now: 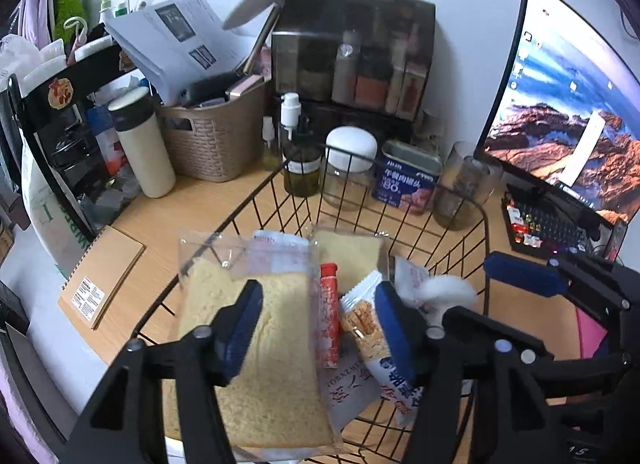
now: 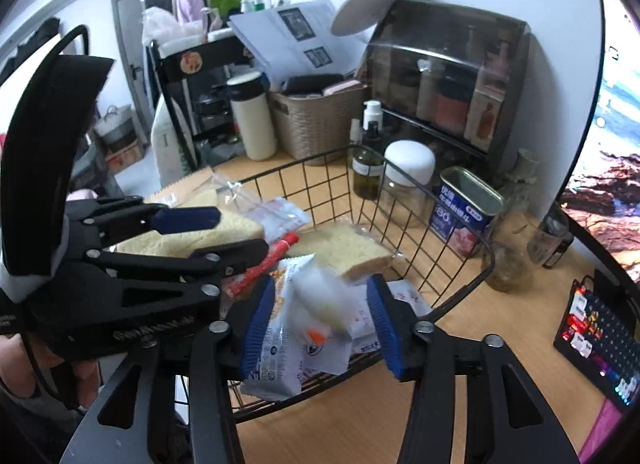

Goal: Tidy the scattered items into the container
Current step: 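Open both grippers to drop the lighter and duck into the basket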

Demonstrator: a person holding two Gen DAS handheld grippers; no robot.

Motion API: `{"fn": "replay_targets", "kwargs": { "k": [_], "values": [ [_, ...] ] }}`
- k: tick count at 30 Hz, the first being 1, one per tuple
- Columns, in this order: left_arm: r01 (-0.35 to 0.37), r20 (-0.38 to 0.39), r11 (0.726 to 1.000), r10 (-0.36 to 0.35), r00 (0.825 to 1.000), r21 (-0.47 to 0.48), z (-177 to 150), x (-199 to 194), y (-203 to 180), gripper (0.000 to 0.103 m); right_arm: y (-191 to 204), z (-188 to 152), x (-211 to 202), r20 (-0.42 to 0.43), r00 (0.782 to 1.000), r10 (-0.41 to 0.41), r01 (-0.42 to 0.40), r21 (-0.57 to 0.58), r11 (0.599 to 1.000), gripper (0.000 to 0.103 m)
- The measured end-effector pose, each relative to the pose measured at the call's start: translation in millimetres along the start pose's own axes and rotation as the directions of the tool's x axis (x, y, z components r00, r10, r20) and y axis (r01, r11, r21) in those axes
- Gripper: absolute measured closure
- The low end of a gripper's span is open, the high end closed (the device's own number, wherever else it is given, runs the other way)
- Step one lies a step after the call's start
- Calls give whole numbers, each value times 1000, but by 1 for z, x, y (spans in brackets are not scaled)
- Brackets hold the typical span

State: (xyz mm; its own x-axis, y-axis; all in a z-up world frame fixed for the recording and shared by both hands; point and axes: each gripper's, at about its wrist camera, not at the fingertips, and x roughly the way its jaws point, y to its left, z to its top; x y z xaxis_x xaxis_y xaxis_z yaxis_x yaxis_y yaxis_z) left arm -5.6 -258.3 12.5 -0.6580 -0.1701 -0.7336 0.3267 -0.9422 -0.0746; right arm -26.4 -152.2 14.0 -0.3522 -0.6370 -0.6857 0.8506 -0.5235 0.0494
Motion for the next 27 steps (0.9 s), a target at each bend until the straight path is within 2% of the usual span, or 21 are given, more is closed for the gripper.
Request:
{"fn": "replay_targets", "kwargs": {
  "k": [7, 16, 21, 27],
  "values": [
    [-2, 41, 1000, 1, 999, 20, 2, -20, -18, 35, -7, -7, -37, 60, 997, -39, 37, 34, 999, 53],
    [74, 52, 992, -79, 996, 101, -11, -48, -75, 32, -30, -42, -114, 123, 981, -153, 131, 168, 977, 53],
    [113, 9, 974, -117, 993, 198, -31, -61, -121, 31, -35, -76, -159, 122, 961, -249, 214, 244, 946, 53],
    [154, -23, 956, -153, 988, 251, -59, -81, -153, 31, -37, -122, -203, 82, 929, -361, 309, 365, 878, 53]
  ]
}}
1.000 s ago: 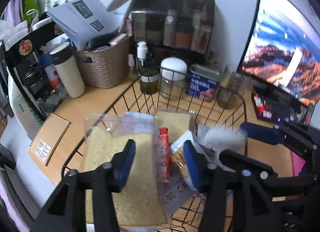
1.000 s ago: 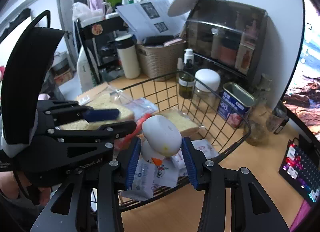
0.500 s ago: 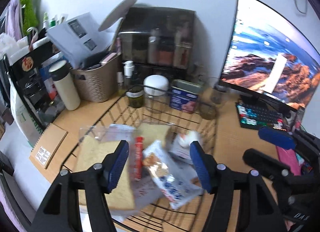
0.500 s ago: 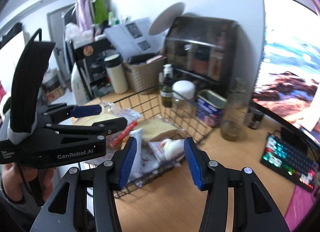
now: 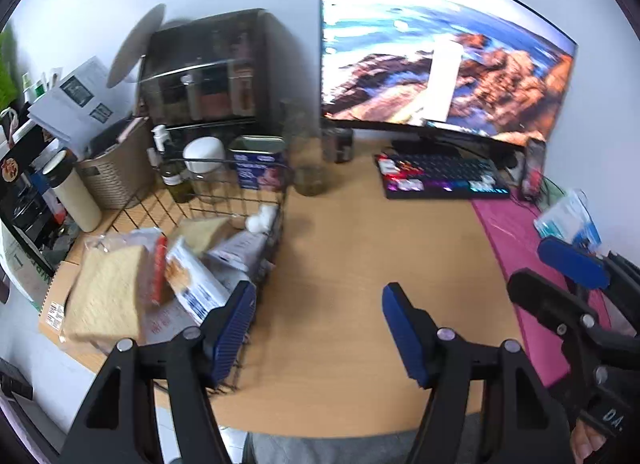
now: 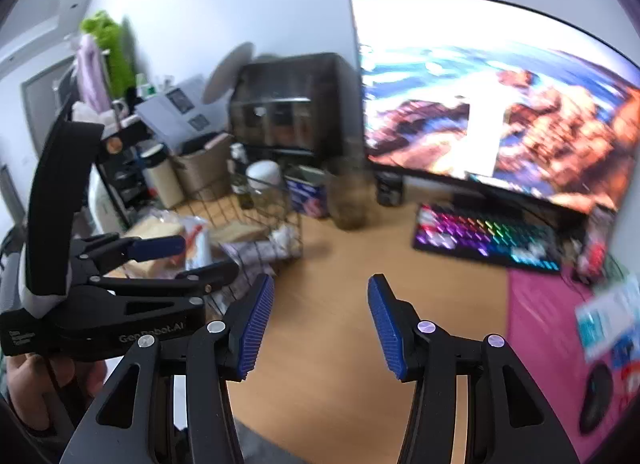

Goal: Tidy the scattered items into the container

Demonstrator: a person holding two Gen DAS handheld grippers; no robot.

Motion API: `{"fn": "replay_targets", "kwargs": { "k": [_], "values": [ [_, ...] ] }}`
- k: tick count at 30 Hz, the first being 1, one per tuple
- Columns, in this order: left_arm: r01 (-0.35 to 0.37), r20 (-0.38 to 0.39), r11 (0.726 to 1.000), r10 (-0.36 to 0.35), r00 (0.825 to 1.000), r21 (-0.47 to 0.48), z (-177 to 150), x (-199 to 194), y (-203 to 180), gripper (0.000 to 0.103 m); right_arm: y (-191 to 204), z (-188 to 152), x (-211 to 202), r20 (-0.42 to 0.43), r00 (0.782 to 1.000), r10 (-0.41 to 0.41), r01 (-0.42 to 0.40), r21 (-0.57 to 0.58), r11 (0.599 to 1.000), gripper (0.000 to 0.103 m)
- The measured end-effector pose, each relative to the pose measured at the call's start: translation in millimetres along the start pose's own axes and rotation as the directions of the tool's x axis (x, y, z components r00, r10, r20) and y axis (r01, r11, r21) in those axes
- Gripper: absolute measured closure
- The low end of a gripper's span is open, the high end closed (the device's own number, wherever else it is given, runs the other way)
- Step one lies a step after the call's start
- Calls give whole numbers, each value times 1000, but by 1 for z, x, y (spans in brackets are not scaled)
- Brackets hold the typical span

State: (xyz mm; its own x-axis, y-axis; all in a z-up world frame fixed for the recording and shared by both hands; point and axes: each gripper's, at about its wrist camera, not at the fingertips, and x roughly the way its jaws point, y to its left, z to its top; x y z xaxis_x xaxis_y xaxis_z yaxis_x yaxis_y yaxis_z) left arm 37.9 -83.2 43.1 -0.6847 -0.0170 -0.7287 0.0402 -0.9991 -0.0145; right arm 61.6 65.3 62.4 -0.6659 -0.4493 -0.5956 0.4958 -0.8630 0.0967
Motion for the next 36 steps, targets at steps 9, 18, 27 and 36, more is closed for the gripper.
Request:
{"fn": "replay_targets", "kwargs": {
  "k": [9, 18, 27, 36],
  "values": [
    [29, -57, 999, -26, 998, 45, -32, -11, -35, 31, -28, -38, -41, -25, 989, -146, 148, 126, 981, 53],
    [-18, -81, 995, 26, 996, 94, -36, -6, -50, 31, -28, -44, -43, -31, 988, -151, 154, 116, 981, 53],
    [-30, -75, 994, 38, 996, 101, -35, -4, -48, 31, -23, -45, -30, -51, 987, -151, 155, 99, 983, 53],
    [-28, -21, 994, 30, 999, 109, -34, -14, -49, 31, -24, -45, -30, -50, 988, -148, 153, 97, 984, 53]
  ]
}}
